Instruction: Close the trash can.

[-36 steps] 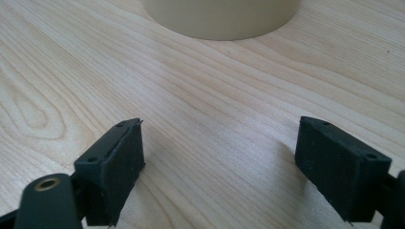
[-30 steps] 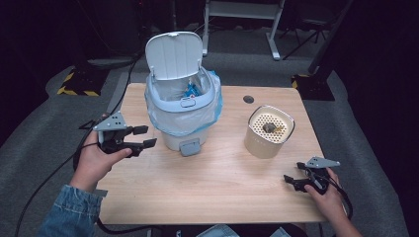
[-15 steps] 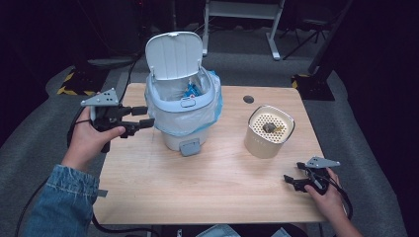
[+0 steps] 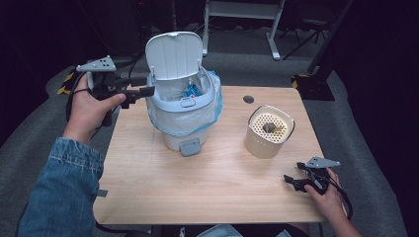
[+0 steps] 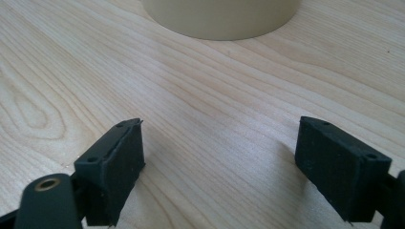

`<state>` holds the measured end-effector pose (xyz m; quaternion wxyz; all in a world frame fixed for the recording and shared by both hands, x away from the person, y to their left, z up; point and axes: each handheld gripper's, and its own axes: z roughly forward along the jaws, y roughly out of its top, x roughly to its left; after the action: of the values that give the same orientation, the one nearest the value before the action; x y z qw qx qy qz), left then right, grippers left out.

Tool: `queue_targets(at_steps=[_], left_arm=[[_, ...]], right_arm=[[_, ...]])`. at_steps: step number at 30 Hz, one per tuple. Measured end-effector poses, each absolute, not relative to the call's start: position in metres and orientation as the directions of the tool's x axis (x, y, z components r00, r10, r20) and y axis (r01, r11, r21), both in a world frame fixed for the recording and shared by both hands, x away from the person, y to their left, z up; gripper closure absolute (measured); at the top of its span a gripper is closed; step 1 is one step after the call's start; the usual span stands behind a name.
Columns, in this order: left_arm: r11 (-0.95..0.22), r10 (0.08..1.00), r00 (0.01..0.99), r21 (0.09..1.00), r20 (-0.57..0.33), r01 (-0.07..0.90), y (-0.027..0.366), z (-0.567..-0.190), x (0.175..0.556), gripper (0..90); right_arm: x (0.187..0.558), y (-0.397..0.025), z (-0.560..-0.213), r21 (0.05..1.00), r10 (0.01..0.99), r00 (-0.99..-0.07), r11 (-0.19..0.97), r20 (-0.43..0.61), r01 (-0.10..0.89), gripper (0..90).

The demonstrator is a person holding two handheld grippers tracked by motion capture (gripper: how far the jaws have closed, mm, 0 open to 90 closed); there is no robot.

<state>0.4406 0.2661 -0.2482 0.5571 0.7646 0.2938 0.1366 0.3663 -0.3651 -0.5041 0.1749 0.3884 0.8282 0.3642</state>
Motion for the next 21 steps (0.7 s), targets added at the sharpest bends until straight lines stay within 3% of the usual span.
queue_targets(at_steps=[21], left_arm=[[-0.121,0.745,0.655,0.939,-0.129,0.323,0.271,-0.233,0.499,44.3]], right_arm=[[0.366,-0.365,-0.504,0.739,0.771,-0.637,0.433,-0.007,0.516,17.3]])
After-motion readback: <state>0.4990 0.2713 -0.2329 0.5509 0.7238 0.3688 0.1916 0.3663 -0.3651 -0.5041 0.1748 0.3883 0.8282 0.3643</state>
